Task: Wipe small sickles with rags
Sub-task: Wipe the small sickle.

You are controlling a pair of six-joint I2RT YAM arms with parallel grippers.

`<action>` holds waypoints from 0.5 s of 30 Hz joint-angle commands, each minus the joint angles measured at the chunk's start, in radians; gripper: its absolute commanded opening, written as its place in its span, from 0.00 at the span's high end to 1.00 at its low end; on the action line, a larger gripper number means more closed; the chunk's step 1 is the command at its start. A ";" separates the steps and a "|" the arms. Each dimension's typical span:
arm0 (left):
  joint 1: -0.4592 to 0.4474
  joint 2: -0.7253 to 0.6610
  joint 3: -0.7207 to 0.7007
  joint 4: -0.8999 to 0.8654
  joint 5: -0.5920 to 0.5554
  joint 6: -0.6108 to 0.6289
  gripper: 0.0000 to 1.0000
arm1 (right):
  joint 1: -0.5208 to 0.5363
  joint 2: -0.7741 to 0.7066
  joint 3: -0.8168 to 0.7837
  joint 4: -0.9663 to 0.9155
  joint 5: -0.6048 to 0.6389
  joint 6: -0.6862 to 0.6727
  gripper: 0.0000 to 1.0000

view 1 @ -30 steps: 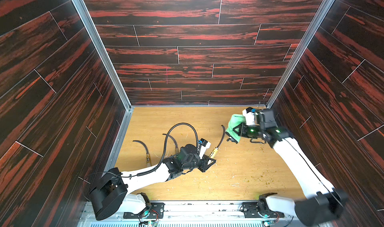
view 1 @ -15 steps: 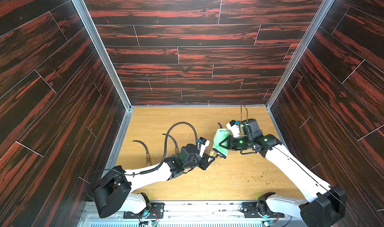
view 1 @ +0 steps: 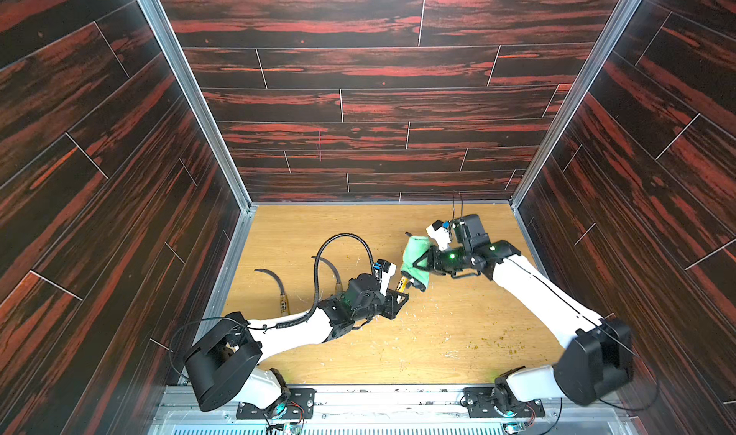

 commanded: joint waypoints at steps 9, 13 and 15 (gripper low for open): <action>-0.058 -0.082 0.014 0.082 0.152 0.083 1.00 | -0.079 0.246 0.211 0.053 -0.057 -0.071 0.97; -0.059 -0.108 0.006 0.085 0.173 0.081 1.00 | -0.102 0.313 0.254 0.053 -0.077 -0.083 0.97; -0.060 -0.124 -0.010 0.109 0.191 0.070 1.00 | -0.120 0.343 0.272 0.060 -0.090 -0.087 0.97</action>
